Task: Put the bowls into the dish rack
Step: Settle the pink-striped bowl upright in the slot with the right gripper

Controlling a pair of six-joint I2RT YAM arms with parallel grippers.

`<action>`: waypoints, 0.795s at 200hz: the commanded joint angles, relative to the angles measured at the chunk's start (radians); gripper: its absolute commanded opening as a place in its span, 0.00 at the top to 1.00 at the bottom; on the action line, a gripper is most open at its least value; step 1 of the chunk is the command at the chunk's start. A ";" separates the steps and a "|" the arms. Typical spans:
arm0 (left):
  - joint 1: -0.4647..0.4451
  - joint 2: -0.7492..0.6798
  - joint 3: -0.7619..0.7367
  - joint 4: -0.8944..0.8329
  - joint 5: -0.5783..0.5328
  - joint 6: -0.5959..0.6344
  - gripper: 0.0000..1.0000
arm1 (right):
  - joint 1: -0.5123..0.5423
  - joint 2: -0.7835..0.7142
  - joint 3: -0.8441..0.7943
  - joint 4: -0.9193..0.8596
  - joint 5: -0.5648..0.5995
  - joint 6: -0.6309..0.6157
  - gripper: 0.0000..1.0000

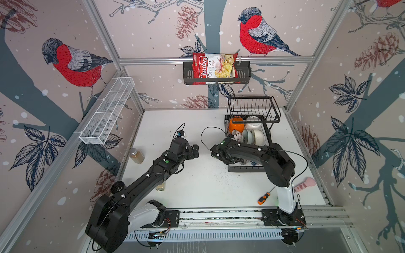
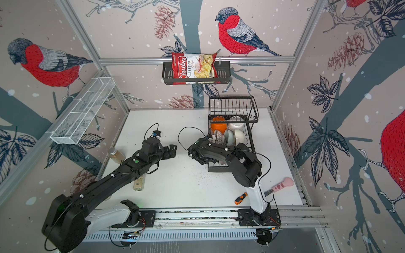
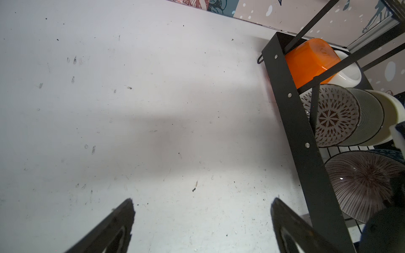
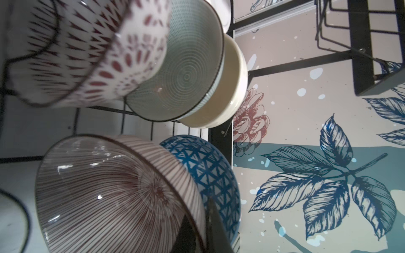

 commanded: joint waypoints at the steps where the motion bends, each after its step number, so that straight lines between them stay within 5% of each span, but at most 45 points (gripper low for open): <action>1: 0.002 -0.004 0.000 -0.002 0.003 0.015 0.04 | 0.004 0.015 -0.002 0.010 -0.079 -0.008 1.00; 159: 0.024 0.011 0.006 0.008 0.015 0.027 0.04 | 0.021 0.039 0.050 0.010 -0.094 -0.016 1.00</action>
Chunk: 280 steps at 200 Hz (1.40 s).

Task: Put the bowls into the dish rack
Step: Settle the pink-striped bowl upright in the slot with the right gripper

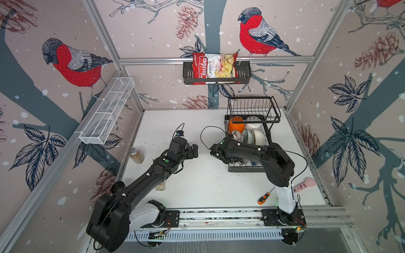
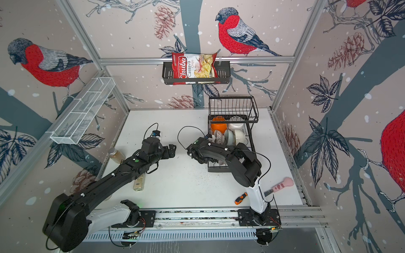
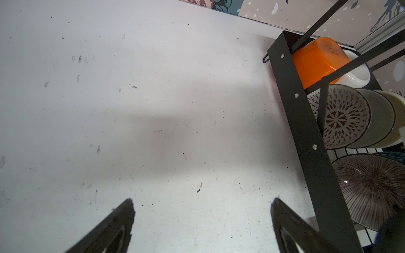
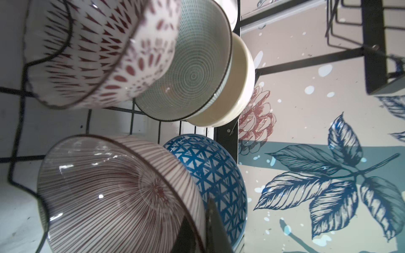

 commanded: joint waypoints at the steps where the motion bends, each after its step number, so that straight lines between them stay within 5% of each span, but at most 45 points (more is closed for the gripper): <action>1: 0.006 -0.001 0.006 0.007 0.008 0.019 0.04 | 0.016 0.024 0.020 0.016 -0.074 -0.010 1.00; 57: 0.012 -0.005 -0.002 0.010 0.013 0.025 0.04 | 0.046 0.046 0.071 0.029 -0.149 -0.017 0.97; 157: 0.017 -0.024 -0.021 0.025 0.024 0.023 0.04 | 0.062 0.074 0.141 0.040 -0.226 -0.023 0.77; 280: 0.028 -0.055 -0.025 0.018 0.016 0.023 0.04 | 0.050 0.044 0.209 0.024 -0.193 -0.033 0.29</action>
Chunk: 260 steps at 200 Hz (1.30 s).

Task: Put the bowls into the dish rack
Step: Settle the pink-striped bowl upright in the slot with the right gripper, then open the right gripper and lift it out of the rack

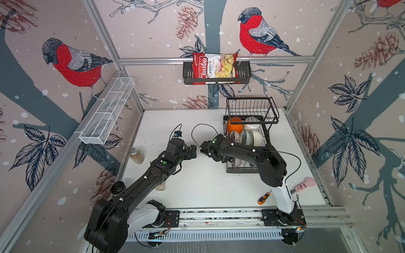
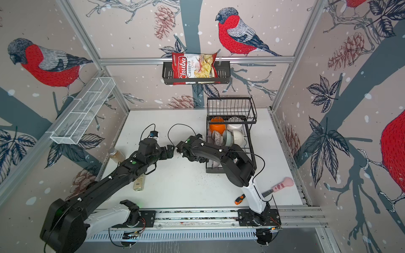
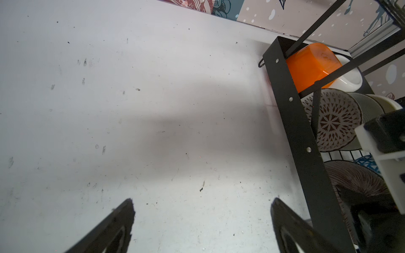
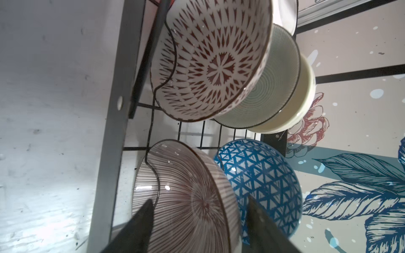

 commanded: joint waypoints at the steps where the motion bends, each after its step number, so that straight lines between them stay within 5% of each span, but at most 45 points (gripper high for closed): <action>1: 0.004 -0.006 0.002 0.015 -0.003 0.006 0.04 | -0.005 -0.020 0.011 -0.002 0.017 0.000 0.29; 103: 0.022 -0.007 0.009 0.006 -0.012 0.005 0.04 | -0.032 -0.194 -0.021 0.132 0.008 -0.067 0.23; 219: 0.081 -0.068 -0.012 0.015 -0.073 -0.024 0.04 | -0.229 -0.802 -0.472 0.590 -0.053 -0.147 0.00; 260: 0.117 -0.111 -0.050 0.037 -0.092 -0.045 0.03 | -0.338 -0.910 -0.522 0.630 -0.060 -0.182 0.01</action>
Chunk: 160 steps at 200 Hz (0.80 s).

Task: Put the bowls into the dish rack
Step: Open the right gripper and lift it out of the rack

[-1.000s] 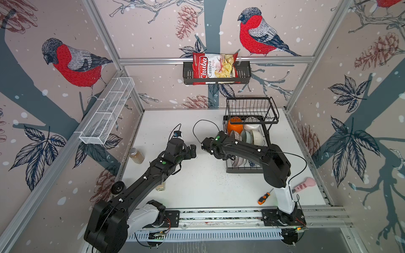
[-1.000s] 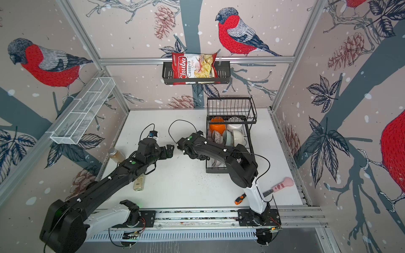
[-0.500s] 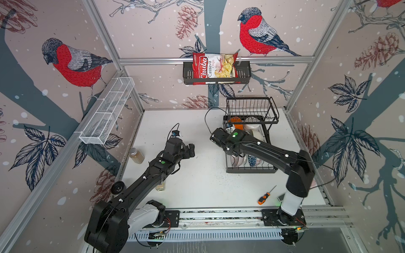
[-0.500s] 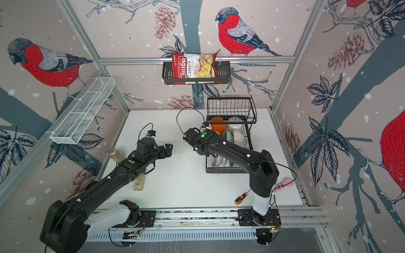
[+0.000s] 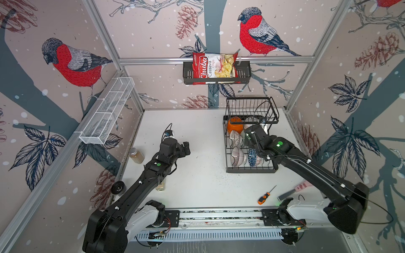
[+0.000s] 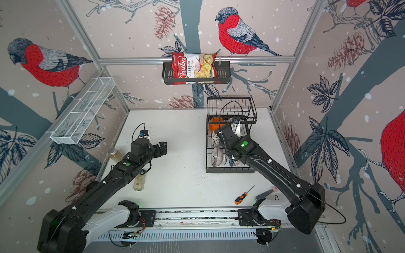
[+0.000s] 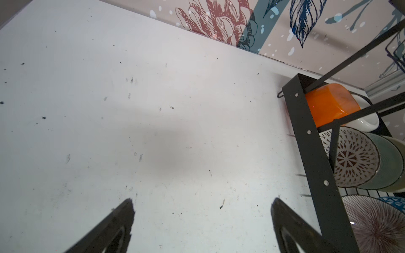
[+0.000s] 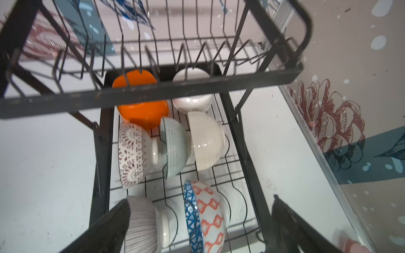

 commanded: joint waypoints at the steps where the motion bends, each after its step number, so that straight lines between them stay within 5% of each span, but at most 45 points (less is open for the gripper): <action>1: 0.019 -0.023 -0.018 0.036 -0.031 -0.018 0.03 | -0.059 -0.040 -0.023 0.071 -0.004 -0.037 0.01; 71: 0.090 -0.093 -0.059 0.043 -0.074 -0.030 0.02 | -0.419 -0.142 -0.185 0.189 -0.178 -0.122 0.01; 160: 0.106 -0.099 -0.075 0.062 -0.067 -0.034 0.02 | -0.724 -0.068 -0.317 0.322 -0.325 -0.151 0.01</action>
